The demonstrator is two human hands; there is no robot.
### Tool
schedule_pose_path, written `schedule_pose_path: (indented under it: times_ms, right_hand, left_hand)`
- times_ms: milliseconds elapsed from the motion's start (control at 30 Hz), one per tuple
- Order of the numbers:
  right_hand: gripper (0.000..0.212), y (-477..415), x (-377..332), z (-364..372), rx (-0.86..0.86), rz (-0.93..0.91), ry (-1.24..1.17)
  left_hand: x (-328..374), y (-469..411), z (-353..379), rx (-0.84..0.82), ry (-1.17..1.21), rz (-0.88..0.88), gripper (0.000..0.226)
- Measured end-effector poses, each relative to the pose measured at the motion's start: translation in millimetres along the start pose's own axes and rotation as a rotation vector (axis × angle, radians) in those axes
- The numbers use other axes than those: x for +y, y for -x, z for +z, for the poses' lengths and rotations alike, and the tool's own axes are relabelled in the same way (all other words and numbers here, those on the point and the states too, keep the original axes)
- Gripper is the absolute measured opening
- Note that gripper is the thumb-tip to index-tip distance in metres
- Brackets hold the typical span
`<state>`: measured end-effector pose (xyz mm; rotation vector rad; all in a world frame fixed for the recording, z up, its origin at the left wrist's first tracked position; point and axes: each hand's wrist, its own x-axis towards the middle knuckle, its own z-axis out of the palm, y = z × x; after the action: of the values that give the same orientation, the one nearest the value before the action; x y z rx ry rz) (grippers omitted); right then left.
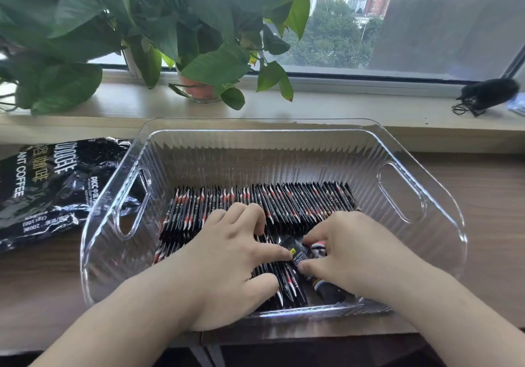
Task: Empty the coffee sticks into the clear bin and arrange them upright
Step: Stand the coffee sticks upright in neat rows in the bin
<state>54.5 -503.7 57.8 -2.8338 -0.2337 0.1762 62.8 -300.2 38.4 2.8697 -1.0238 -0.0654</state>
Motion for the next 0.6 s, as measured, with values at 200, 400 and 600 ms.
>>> schedule_pose_path:
  times_ms: [200,400,600]
  right_hand:
    - [0.041,-1.0,-10.4,-3.0,-0.068,0.058,0.178]
    - [0.040,-3.6,-11.1,-8.9,-0.208,0.105,0.161]
    - [0.026,-2.1,-6.9,-4.2,-0.099,0.161,0.069]
  left_hand:
    - [0.3,0.0,-0.4,-0.006,0.012,-0.001,0.071]
    - [-2.0,-1.6,1.5,-0.022,0.029,-0.004,0.070]
    - [-3.3,-1.2,2.1,-0.019,0.035,-0.005,0.071]
